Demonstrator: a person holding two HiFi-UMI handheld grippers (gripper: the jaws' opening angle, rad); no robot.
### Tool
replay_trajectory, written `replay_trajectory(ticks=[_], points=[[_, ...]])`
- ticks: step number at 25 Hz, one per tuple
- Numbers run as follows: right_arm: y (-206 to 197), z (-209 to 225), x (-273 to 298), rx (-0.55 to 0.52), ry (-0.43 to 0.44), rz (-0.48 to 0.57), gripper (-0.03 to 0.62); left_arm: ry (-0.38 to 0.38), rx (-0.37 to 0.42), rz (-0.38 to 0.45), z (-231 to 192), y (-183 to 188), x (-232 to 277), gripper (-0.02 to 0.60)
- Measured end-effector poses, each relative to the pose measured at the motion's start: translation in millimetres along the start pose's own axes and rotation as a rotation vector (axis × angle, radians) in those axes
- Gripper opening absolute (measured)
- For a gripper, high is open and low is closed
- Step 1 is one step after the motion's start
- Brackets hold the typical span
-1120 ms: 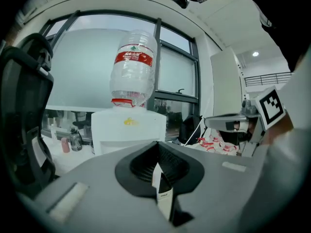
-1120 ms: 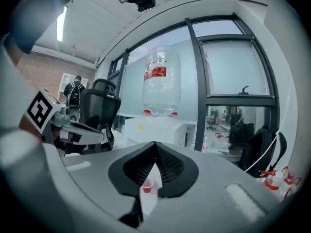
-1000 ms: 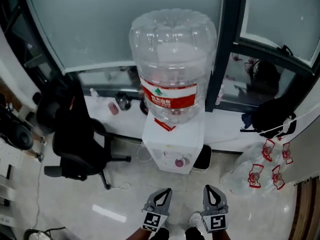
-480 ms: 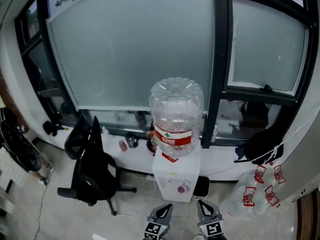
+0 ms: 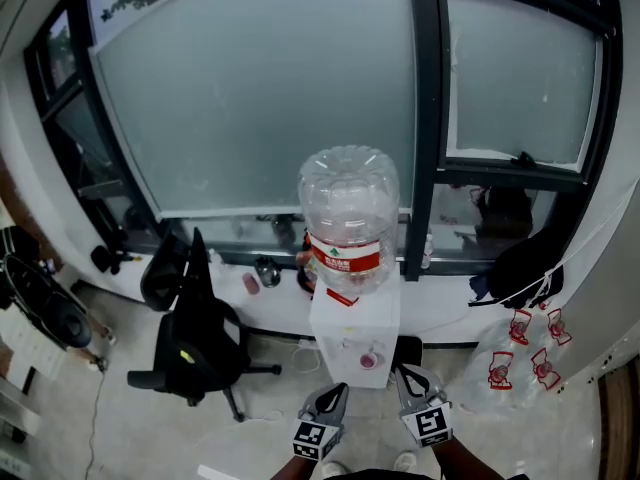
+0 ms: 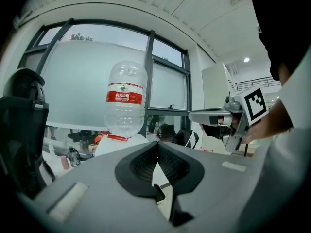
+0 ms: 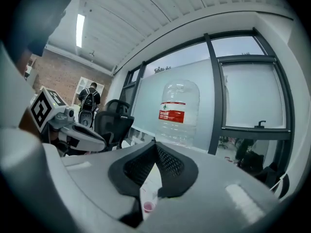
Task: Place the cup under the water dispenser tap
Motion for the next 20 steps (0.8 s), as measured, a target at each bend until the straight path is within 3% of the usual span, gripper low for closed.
replay_trajectory(ticks=[20], points=[[4.1,-5.0,0.3,-0.002,-0.002,-0.011,0.002,0.025,-0.019,-0.012,-4.8,-0.3,-4.1,0.017]])
Point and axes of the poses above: the fingertips, and each gripper's own axes: x forward along the fingers, z to its right, y out of its top, the point moved 4 cm from there along -x, backward along the fingers, and after that the axes turned 13 degrees about -z, right-handed, at the moved point
